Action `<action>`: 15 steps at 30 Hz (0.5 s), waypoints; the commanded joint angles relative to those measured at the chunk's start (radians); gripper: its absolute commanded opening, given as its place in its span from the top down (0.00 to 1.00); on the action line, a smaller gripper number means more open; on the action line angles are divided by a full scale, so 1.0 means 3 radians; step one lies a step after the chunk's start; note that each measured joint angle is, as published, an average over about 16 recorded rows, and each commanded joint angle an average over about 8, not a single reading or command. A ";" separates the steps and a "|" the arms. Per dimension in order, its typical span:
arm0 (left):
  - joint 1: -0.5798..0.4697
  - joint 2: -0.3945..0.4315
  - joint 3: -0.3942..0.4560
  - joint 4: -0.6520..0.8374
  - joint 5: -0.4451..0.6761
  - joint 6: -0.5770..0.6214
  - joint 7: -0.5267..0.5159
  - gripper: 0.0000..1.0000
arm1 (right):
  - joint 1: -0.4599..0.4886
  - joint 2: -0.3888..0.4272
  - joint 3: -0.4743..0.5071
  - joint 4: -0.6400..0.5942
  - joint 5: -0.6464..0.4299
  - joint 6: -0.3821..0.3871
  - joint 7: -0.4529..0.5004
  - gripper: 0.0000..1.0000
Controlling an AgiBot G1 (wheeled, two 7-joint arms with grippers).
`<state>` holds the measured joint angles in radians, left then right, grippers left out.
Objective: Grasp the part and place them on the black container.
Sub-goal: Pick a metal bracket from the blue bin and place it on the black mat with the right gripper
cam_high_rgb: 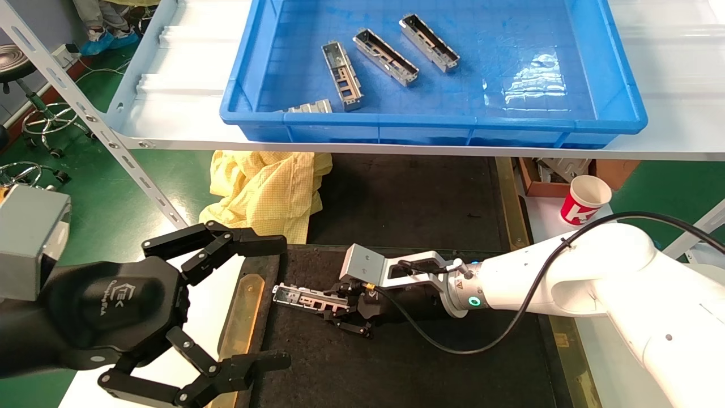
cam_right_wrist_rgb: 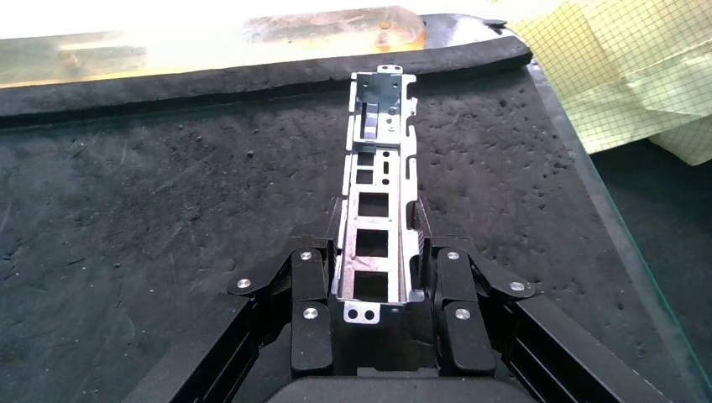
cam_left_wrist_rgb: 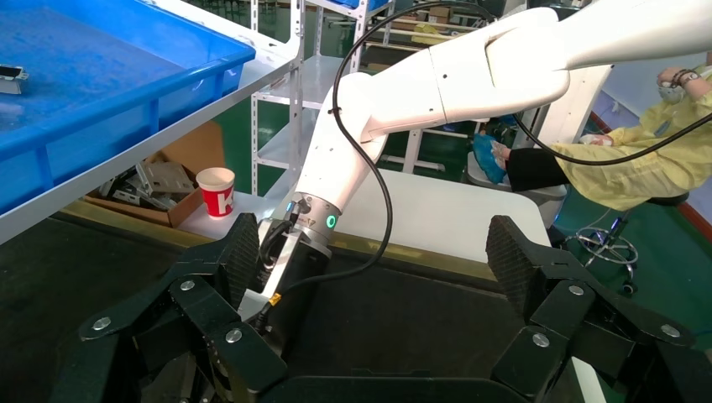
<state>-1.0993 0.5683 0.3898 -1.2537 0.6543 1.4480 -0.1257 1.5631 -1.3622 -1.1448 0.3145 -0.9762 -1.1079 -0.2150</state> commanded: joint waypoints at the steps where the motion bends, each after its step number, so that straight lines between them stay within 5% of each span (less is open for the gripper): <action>1: 0.0000 0.0000 0.0000 0.0000 0.0000 0.0000 0.0000 0.00 | -0.0007 0.0000 -0.0027 -0.0001 0.0014 0.0000 -0.0001 1.00; 9: 0.0000 0.0000 0.0000 0.0000 0.0000 0.0000 0.0000 0.00 | -0.0024 -0.0002 -0.0108 0.0014 0.0090 0.0037 -0.0005 0.98; 10: 0.0000 0.0000 0.0000 0.0000 0.0000 0.0000 0.0000 0.00 | -0.0025 -0.0003 -0.0118 0.0018 0.0100 0.0047 -0.0007 0.92; 15: 0.0000 0.0000 0.0000 0.0000 0.0000 0.0000 0.0000 0.00 | -0.0029 -0.0005 -0.0171 0.0044 0.0139 0.0103 -0.0014 0.30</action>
<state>-1.0994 0.5682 0.3899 -1.2537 0.6543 1.4480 -0.1257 1.5553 -1.3637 -1.1971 0.3284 -0.9356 -1.0770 -0.2195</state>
